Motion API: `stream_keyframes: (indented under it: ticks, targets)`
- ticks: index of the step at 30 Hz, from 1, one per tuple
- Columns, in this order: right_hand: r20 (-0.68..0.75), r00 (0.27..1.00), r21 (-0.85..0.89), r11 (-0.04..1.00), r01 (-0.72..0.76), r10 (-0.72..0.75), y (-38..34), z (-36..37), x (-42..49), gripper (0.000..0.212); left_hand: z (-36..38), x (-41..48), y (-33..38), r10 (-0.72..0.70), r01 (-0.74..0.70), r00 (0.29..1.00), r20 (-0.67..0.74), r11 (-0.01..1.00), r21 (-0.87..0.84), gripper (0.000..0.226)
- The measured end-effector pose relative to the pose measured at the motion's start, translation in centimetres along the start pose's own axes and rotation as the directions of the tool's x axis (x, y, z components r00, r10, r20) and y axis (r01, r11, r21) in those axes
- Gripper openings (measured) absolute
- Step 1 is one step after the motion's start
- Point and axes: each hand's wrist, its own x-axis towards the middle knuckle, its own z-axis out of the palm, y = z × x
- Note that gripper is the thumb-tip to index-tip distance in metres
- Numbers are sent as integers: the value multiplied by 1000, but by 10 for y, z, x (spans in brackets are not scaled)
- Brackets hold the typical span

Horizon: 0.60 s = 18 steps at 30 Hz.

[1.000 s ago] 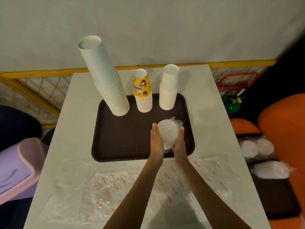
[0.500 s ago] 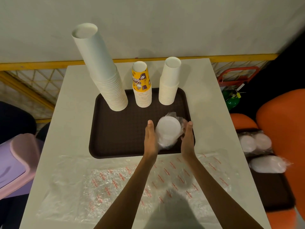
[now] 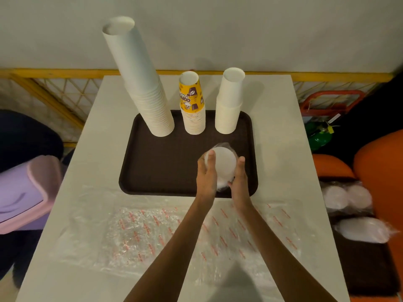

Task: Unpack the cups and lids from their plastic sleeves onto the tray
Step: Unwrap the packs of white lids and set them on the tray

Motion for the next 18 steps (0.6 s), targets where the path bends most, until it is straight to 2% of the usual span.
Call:
stream_keyframes:
  ticks: [3, 5, 8, 12, 18]
  targets:
    - [30, 999, -15, 1000, -22, 23, 2, 2, 4, 51, -4, 0, 0, -102, 107, 994, 45, 983, -150, 90]
    - [54, 997, 10, 998, -56, 56, 4, -1, 6, 54, -4, -1, -1, -147, 158, 987, 63, 958, -239, 79]
    - [122, 990, 46, 996, -71, 65, 8, -4, 8, 54, -5, -3, -4, -127, 145, 988, 85, 956, -253, 65]
    - [183, 982, 64, 996, -59, 46, 18, -12, 17, 54, -6, -1, -12, -74, 90, 994, 78, 970, -224, 77]
    - [243, 970, -39, 999, -15, 24, 32, -21, 30, 55, -5, 5, -24, -66, 87, 993, 101, 972, -217, 87]
